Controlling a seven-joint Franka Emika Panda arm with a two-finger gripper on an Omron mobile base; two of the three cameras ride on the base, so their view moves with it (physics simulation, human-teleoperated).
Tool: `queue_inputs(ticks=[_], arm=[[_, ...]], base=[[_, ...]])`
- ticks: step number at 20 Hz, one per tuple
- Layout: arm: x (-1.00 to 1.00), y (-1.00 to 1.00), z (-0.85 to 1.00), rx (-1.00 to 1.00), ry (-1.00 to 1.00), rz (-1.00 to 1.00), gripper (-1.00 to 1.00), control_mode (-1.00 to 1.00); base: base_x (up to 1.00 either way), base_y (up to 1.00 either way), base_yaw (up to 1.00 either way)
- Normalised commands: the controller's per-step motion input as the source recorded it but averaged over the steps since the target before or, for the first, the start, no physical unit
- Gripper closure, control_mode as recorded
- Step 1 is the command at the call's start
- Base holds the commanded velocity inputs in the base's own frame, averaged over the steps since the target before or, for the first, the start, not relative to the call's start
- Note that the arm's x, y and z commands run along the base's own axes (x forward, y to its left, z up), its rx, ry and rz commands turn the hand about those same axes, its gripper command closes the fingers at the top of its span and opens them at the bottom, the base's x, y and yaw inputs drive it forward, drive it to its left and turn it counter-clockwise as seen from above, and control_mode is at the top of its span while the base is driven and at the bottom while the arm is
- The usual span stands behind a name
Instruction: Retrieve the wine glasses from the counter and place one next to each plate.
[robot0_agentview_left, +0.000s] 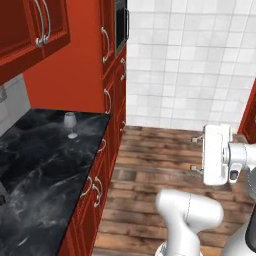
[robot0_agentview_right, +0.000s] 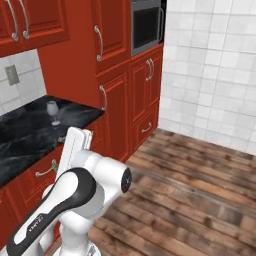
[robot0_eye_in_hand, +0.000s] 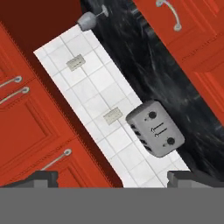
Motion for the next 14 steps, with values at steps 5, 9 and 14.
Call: queue_inputs(ticks=[5, 9, 14], arm=[[0.00, 0.00, 0.00, 0.00, 0.00, 0.00, -1.00, 1.00], [0.00, 0.00, 0.00, 0.00, 0.00, 0.00, -1.00, 1.00], [0.00, 0.00, 0.00, 0.00, 0.00, 0.00, -1.00, 1.00]], base=[[0.84, -0.07, 0.03], [1.00, 0.18, 0.00], [0.76, 0.43, 0.00]])
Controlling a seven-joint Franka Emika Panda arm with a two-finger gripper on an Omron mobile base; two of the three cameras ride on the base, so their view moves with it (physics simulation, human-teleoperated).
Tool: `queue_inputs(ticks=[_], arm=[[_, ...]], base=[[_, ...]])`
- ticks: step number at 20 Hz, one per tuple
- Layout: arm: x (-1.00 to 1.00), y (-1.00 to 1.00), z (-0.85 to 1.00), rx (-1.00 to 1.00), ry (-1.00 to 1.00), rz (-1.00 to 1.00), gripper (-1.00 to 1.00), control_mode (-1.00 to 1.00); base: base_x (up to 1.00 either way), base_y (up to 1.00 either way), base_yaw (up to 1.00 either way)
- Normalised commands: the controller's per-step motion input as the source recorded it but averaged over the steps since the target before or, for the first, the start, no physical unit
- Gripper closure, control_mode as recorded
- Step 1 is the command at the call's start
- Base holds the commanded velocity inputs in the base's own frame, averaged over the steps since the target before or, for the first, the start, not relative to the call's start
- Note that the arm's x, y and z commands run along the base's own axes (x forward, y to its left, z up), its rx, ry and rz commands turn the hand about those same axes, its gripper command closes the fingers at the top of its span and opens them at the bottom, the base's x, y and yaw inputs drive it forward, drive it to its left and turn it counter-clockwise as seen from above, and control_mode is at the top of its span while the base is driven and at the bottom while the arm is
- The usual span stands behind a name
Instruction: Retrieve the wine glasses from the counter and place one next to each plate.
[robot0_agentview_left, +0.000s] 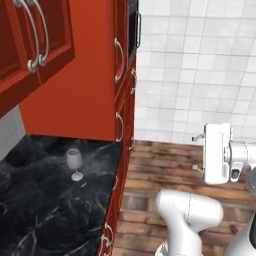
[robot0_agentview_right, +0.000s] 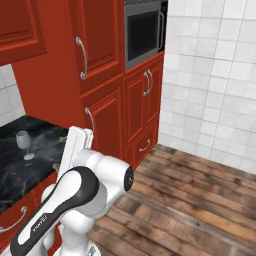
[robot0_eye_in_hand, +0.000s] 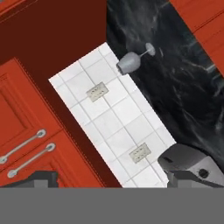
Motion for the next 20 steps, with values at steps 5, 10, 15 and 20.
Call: queue_inputs(ticks=[5, 10, 15, 20], arm=[[0.00, 0.00, 0.00, 0.00, 0.00, 0.00, -1.00, 1.00], [0.00, 0.00, 0.00, 0.00, 0.00, 0.00, -1.00, 1.00], [0.00, 0.00, 0.00, 0.00, 0.00, 0.00, -1.00, 1.00], [0.00, 0.00, 0.00, 0.00, 0.00, 0.00, -1.00, 1.00]], base=[[0.46, 0.81, 0.00], [0.12, 0.60, 0.02], [0.17, 0.28, 0.07], [0.26, 0.05, 0.38]])
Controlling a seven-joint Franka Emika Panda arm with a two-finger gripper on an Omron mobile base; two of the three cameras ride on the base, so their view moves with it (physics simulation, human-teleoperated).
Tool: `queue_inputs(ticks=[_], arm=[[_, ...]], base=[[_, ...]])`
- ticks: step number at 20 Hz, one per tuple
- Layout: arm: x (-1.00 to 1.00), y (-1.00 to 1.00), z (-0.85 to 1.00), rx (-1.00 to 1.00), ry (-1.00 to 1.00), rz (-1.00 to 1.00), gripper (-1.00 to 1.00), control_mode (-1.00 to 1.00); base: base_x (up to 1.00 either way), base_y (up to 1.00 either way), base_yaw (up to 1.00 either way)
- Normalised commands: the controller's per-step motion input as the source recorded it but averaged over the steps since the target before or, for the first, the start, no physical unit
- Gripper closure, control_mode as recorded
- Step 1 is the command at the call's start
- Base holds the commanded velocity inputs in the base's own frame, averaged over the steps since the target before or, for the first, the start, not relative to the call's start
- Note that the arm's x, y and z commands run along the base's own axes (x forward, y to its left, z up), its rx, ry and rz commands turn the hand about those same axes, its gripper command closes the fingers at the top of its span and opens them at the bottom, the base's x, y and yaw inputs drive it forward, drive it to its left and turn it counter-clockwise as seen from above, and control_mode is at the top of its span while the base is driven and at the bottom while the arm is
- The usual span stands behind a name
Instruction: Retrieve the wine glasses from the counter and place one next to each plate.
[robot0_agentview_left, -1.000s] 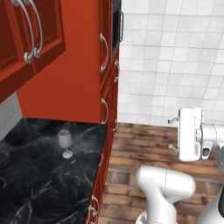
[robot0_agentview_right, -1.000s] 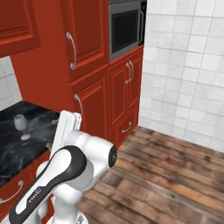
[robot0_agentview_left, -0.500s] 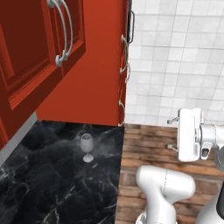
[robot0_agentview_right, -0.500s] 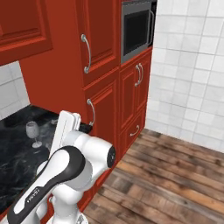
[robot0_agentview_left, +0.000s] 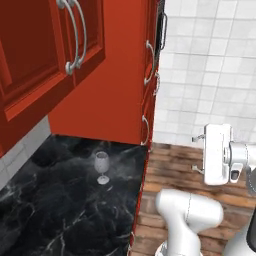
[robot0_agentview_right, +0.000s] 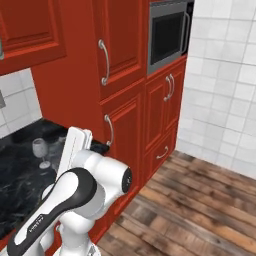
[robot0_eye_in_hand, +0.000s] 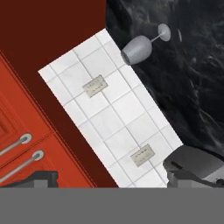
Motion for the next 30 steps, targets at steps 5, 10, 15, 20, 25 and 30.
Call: queue_inputs(ticks=[5, 10, 15, 20, 25, 30], arm=[[0.00, 0.00, 0.00, 0.00, 0.00, 0.00, -1.00, 1.00], [0.00, 0.00, 0.00, 0.00, 0.00, 0.00, -1.00, 1.00], [0.00, 0.00, 0.00, 0.00, 0.00, 0.00, -1.00, 1.00], [0.00, 0.00, 0.00, 0.00, 0.00, 0.00, -1.00, 1.00], [0.00, 0.00, 0.00, 0.00, 0.00, 0.00, -1.00, 1.00], [0.00, 0.00, 0.00, 0.00, 0.00, 0.00, -1.00, 1.00]], base=[[0.17, 0.00, 0.44], [0.08, -0.21, 0.23], [0.01, -0.24, 0.34], [0.02, -0.08, 0.40], [0.02, -0.04, 0.43], [0.00, -0.23, 0.42]])
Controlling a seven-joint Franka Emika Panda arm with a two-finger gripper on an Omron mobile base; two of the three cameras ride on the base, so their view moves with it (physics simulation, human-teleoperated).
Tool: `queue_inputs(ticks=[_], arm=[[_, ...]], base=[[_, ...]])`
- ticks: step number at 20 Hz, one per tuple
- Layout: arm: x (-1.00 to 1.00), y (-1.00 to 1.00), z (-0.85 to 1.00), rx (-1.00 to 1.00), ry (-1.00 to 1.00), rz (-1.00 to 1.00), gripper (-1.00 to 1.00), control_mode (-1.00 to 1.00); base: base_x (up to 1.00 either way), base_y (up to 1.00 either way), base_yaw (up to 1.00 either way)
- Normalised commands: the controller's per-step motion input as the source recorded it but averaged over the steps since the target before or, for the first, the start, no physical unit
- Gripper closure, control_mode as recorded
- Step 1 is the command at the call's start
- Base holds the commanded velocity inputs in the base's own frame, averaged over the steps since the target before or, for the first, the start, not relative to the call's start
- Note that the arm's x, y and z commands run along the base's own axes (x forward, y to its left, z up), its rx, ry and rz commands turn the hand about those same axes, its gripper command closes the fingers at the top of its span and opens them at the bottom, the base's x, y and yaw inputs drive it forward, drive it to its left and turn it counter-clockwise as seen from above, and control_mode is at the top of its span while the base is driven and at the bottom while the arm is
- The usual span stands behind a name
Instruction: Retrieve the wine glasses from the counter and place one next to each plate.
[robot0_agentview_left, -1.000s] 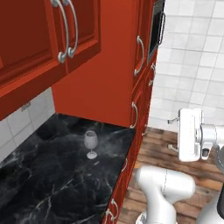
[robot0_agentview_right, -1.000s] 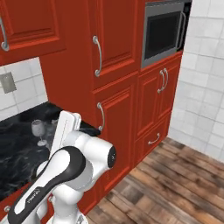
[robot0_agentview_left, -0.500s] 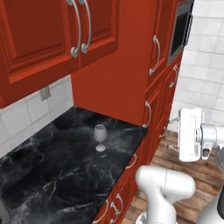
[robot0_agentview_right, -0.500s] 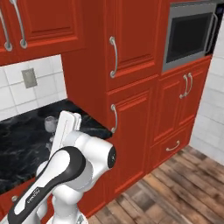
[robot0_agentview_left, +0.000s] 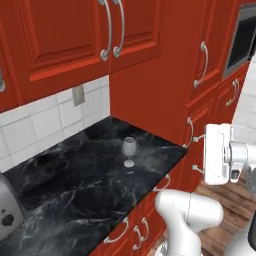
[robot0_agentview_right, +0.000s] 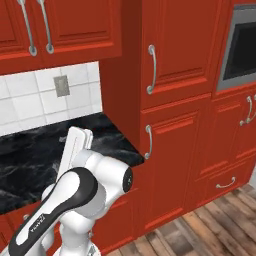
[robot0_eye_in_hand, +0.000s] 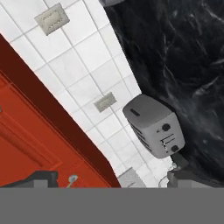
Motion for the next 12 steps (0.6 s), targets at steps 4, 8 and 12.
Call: queue_inputs(ticks=[4, 8, 12], arm=[[0.00, 0.00, 0.00, 0.00, 0.00, 0.00, -1.00, 1.00], [0.00, 0.00, 0.00, 0.00, 0.00, 0.00, -1.00, 1.00], [0.00, 0.00, 0.00, 0.00, 0.00, 0.00, -1.00, 1.00]], base=[[0.05, -0.31, 0.42], [0.12, -0.25, 0.43], [0.17, -0.19, 0.40]])
